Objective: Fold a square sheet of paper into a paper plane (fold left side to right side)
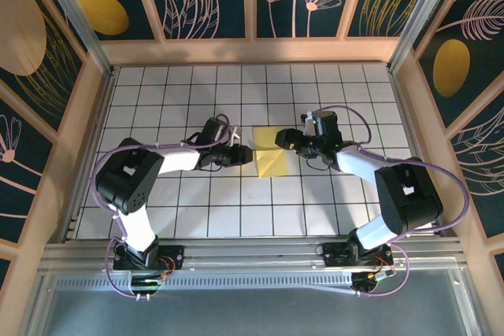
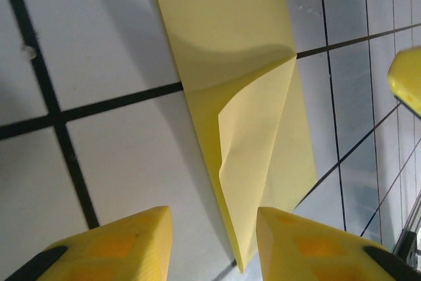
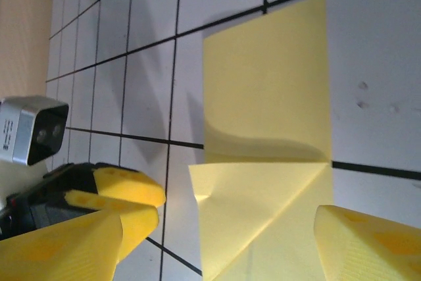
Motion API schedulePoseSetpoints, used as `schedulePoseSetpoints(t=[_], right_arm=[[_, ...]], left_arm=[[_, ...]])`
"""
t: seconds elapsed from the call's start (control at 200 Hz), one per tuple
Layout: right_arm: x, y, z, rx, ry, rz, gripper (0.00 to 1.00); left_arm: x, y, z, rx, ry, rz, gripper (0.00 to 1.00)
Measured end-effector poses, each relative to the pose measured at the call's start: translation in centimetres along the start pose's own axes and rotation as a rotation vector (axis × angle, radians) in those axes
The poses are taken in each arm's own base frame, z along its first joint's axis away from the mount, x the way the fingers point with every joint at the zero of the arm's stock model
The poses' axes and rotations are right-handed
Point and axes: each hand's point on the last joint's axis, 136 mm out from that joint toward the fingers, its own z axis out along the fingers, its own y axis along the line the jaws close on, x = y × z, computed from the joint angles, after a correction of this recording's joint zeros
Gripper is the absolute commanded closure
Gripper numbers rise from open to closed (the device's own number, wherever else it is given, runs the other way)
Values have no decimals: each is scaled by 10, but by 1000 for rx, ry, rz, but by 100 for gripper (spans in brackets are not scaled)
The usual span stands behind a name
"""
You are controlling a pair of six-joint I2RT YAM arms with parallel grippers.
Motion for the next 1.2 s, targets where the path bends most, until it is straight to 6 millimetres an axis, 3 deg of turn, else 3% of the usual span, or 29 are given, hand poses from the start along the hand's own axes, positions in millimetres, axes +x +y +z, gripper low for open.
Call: schedulePoseSetpoints(t=[0.35,0.485,0.736,1.031,1.201], right_arm=[[2,-6,-7,6,-12,9,23],[-1,-5,-10,2,-20,5,24],[10,-6,-9,-20,18,19,39],[36,-7,12,-57,117,54,47],[41,-5,20,-88,118,84,49]], left_arm=[[-25,-4,25,17,-3,15,69],[-26,-1,31,19,3,15,78],[-29,-1,34,27,-7,31,100],[-21,-9,6,57,-79,17,100],[-22,-18,-10,96,-145,-10,100]])
